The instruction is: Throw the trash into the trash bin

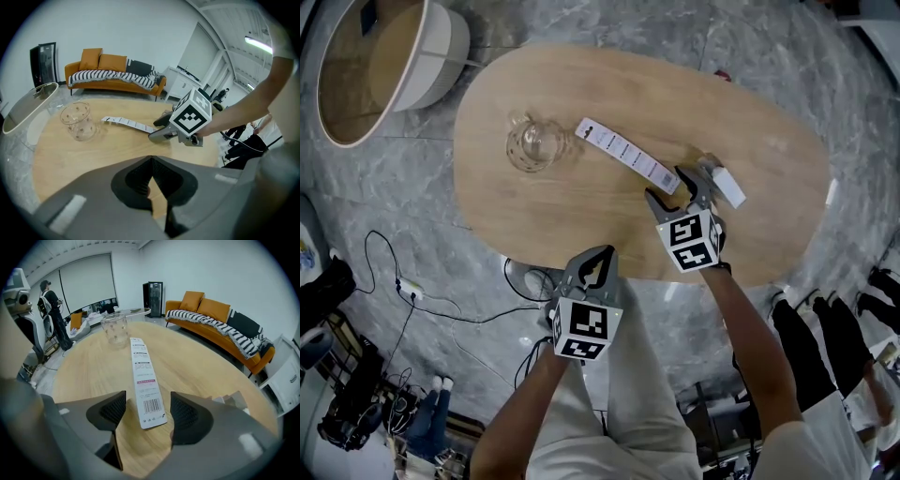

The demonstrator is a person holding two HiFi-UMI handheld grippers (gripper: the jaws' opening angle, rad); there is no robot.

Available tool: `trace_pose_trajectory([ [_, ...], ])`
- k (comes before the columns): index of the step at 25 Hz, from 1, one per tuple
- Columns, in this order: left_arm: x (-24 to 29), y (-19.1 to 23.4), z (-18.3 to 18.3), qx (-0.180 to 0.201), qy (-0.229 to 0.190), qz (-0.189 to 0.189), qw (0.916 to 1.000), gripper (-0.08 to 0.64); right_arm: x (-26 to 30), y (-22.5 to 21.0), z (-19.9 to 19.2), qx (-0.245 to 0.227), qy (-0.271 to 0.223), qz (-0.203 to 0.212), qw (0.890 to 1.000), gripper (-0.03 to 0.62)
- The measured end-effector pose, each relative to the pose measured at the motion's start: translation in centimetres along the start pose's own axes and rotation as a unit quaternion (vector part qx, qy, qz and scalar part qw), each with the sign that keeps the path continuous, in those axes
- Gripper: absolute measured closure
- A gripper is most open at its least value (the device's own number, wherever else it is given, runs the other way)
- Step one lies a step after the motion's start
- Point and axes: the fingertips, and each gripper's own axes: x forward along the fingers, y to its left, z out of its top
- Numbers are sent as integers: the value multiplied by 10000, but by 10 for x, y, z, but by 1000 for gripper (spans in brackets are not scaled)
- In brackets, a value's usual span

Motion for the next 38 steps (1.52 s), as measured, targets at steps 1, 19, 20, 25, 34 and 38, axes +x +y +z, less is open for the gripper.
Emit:
trace_pose_trajectory([
  [1,1,1,-1,-14,5,8,10000,560,2,0,0,-42,23,16,10000,272],
  [19,-11,-4,-8,-46,-104,66,9999,560,-10,15,5,-332,-45,35,9994,405],
  [20,-13,-4,-8,-46,-113,77,9999,560,-12,17,5,-315,-74,28,9995,405],
  [25,-22,-6,-17,-41,-162,125,9998,560,-28,28,3,-189,-207,-48,9996,405],
  [34,-39,0,-37,-89,-239,209,9995,560,-53,50,6,124,-500,-200,9985,405],
  [38,-47,2,-45,-108,-282,235,9993,560,-63,67,11,28,-624,-200,9978,405],
])
